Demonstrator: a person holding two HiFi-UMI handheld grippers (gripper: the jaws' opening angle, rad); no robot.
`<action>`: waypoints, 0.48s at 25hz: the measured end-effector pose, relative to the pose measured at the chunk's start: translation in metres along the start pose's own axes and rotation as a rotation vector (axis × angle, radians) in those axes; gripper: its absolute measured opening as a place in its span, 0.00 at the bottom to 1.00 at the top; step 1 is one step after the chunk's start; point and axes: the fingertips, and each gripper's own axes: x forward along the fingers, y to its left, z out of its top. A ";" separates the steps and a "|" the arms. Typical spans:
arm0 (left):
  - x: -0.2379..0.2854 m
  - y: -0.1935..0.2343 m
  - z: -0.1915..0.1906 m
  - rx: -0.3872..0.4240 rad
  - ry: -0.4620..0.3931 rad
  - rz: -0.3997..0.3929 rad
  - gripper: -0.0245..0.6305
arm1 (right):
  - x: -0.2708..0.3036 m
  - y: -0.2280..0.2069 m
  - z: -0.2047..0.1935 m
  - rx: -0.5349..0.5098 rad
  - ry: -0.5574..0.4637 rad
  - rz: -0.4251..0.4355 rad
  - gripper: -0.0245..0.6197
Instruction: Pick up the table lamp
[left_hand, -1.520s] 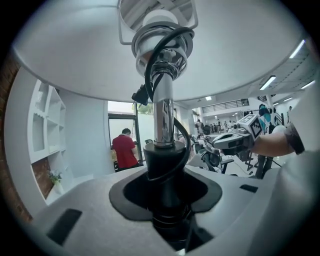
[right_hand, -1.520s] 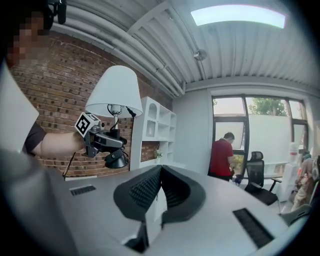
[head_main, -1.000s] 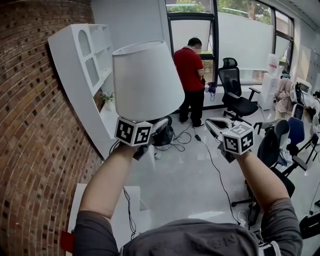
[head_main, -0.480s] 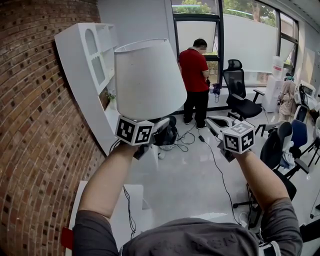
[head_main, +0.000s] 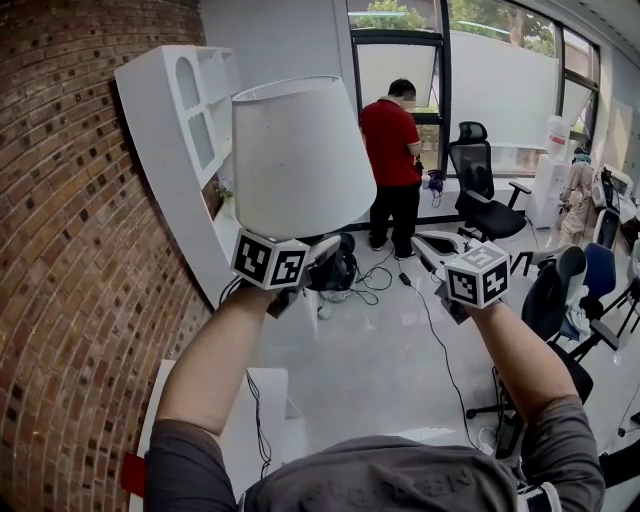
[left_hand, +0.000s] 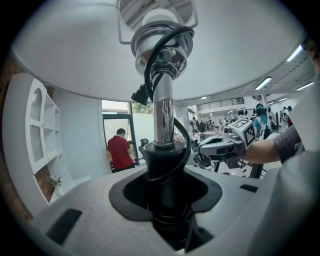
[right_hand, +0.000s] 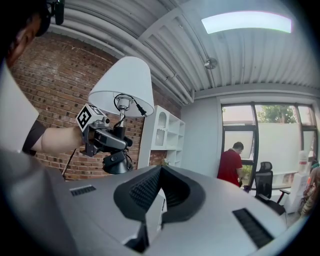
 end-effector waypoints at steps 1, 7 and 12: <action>0.000 0.000 0.000 0.001 0.000 0.000 0.26 | 0.000 0.000 0.000 0.000 0.000 0.000 0.03; -0.002 -0.001 -0.001 0.007 0.004 0.001 0.26 | 0.000 0.003 0.000 -0.004 0.005 0.004 0.03; -0.003 -0.001 -0.002 0.009 0.008 0.003 0.26 | 0.001 0.005 -0.001 -0.002 0.008 0.006 0.03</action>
